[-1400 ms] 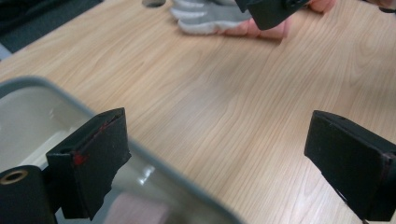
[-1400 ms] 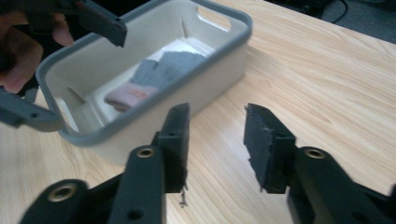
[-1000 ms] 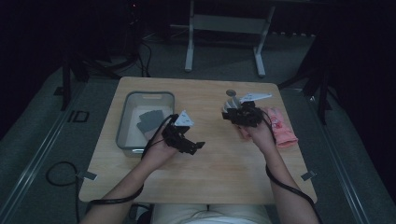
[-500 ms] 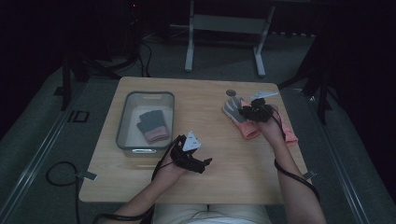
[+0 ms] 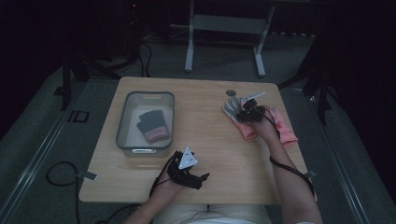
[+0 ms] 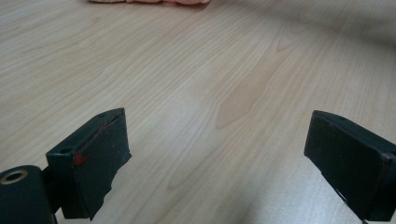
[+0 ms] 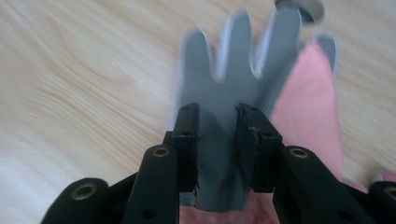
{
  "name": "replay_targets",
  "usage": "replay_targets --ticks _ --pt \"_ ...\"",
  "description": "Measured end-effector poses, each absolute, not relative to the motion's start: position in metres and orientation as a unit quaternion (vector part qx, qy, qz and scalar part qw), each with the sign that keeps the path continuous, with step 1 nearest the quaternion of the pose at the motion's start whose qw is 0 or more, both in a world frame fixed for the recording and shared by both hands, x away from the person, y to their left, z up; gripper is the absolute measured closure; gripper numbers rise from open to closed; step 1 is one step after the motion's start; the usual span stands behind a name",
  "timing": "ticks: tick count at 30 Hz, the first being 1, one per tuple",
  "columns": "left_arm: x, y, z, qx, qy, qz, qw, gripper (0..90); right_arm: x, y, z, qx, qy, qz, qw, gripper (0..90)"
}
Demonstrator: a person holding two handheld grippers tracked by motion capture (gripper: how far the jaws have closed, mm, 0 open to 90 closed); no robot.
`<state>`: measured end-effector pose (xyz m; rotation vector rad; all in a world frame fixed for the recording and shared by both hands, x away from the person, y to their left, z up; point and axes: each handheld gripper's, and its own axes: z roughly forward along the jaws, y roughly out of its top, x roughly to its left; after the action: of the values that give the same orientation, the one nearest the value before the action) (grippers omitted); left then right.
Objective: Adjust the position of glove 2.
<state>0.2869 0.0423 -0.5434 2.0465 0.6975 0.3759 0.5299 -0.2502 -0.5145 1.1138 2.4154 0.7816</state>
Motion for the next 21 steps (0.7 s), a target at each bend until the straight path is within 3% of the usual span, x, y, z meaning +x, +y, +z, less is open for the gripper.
replay_targets --ticks 4,12,16,21 --pt "0.286 0.044 -0.546 0.827 0.288 0.155 0.458 6.3 0.533 -0.252 -0.528 0.408 0.854 0.276 0.168 72.3" --pt "0.285 0.052 -0.550 0.820 0.292 0.170 0.462 6.3 0.530 -0.255 -0.531 0.447 0.828 0.297 0.160 86.0" --pt "0.284 0.054 -0.552 0.818 0.292 0.176 0.464 6.2 0.525 -0.254 -0.522 0.472 0.811 0.312 0.150 87.8" --pt "0.283 0.054 -0.554 0.823 0.282 0.179 0.460 6.3 0.497 -0.241 -0.489 0.470 0.795 0.342 0.174 88.1"
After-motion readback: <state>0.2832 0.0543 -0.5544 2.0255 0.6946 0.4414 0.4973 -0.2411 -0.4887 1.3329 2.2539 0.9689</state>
